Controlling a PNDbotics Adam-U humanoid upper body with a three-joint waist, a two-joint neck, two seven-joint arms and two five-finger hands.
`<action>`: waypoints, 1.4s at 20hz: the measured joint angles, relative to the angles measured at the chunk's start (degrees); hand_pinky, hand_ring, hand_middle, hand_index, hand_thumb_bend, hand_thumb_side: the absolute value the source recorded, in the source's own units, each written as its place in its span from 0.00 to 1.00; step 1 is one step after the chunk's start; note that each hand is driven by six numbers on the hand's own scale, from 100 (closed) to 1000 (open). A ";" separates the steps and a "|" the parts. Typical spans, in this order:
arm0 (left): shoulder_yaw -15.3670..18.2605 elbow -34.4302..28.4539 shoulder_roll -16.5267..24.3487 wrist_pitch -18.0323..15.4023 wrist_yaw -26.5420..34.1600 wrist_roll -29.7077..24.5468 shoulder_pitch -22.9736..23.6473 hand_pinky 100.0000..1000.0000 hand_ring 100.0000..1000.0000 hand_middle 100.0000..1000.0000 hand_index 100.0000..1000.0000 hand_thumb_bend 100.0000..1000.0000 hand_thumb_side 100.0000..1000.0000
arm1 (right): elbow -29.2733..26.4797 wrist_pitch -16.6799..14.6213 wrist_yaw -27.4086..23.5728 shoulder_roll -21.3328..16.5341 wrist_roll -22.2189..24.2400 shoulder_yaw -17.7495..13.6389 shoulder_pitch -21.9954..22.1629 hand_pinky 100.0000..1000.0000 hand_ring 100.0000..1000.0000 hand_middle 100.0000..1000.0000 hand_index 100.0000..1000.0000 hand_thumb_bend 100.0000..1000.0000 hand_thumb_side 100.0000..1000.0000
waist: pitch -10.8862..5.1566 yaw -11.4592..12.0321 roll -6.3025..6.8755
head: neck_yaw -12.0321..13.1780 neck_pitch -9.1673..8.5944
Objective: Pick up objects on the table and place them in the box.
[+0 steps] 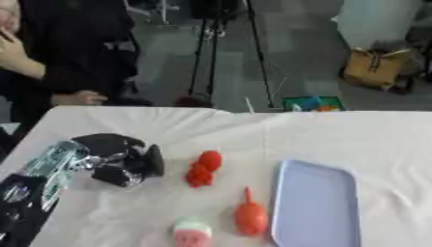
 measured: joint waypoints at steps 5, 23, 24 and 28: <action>0.00 0.00 0.00 0.04 0.00 0.06 -0.05 1.00 1.00 0.88 0.60 0.00 0.99 | 0.00 0.20 0.03 0.00 -0.24 -0.01 0.12 0.64 0.70 0.63 0.81 0.00 0.55 | -0.01 0.01 0.01 | 0.00 -0.01; -0.21 -2.21 -0.04 1.14 0.37 2.02 -0.79 1.00 1.00 0.84 0.57 0.00 0.88 | 0.00 0.66 0.16 0.01 -0.35 -0.01 0.17 0.64 0.70 0.63 0.81 0.00 0.55 | -0.64 0.40 0.01 | -0.02 -0.06; -0.22 -2.56 -0.04 1.16 0.60 1.98 -0.99 1.00 1.00 0.84 0.57 0.00 0.88 | 0.00 0.72 0.16 0.01 -0.32 -0.01 0.17 0.64 0.70 0.63 0.81 0.00 0.55 | -0.77 0.40 0.01 | -0.02 -0.06; -0.24 -3.57 -0.03 1.29 1.65 1.73 -1.44 1.00 1.00 0.82 0.56 0.00 0.87 | 0.00 0.90 0.16 0.01 -0.40 0.01 0.19 0.63 0.70 0.63 0.81 0.00 0.55 | -0.97 0.40 0.02 | -0.02 -0.06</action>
